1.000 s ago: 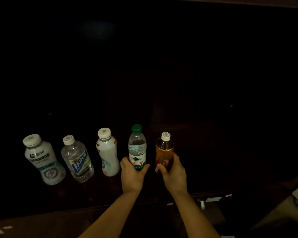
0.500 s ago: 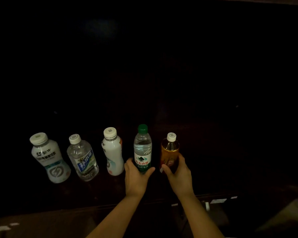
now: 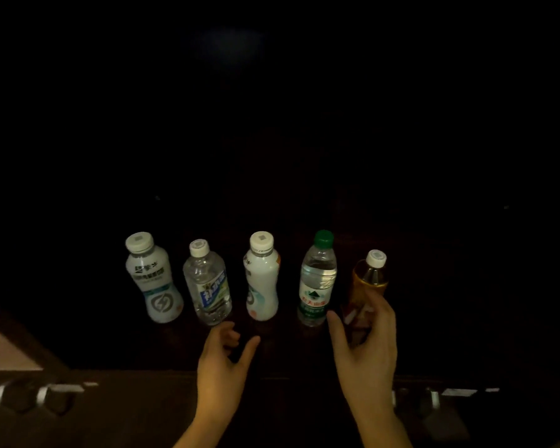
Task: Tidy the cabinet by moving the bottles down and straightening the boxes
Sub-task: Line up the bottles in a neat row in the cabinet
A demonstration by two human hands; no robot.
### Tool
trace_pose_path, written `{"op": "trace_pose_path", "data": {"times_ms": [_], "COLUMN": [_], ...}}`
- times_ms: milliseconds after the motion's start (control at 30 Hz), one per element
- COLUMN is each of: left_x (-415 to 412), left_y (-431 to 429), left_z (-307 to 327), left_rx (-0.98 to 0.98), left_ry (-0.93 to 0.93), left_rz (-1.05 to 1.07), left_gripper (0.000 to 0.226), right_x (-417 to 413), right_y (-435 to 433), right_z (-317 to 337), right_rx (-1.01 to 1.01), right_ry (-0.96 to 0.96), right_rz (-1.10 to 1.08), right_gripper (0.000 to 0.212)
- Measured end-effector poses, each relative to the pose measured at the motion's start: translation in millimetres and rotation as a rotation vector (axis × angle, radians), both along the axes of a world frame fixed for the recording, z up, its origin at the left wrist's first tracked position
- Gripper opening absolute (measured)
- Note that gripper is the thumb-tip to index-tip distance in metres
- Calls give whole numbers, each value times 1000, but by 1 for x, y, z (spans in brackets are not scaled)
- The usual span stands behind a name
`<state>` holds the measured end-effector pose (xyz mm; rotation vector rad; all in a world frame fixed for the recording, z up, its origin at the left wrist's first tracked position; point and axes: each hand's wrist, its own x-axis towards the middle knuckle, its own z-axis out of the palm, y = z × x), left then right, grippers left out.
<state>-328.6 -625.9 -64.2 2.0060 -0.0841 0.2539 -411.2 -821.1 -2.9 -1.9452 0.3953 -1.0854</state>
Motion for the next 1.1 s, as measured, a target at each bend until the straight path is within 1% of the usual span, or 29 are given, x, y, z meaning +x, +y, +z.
{"op": "trace_pose_path", "data": {"times_ms": [100,200,267,333,400,467,600,700,867,1033,1100], "left_x": [7,17,25,34,44,54,72,78,87,95,99], "left_y": [22,39,47,51,51,49,47,48,51,58,62], "left_z": [2,3,5,8,12,17,20,18,15,16,17], "left_rx": [2,-6,-4,-2,-22,-47,-90,-115,-109,-137,-159], "left_ry": [-63,-105,-111,-81,-32,14,33,28,21,24,44], "left_rz": [85,174,171,121,78,47,-19,-21,-31,-160,-213], "left_gripper": [46,58,70,82,91,96,86,81,66,57,58], "right_x": [9,19,30,42,55,69,95,109,122,127,127], "right_y": [30,52,62,69,74,78,78,77,74,68,66], "right_z": [-2,-6,-12,-18,-23,-26,-31,-35,-42,-46,-47], "right_rx": [-71,-63,-41,13,54,92,145,187,133,106,135], "right_ry": [-1,64,167,264,324,354,348,365,363,348,341], "right_rz": [82,183,233,293,337,348,335,310,183,174,202], "right_gripper": [59,60,68,83,92,97,94,91,80,70,66]}}
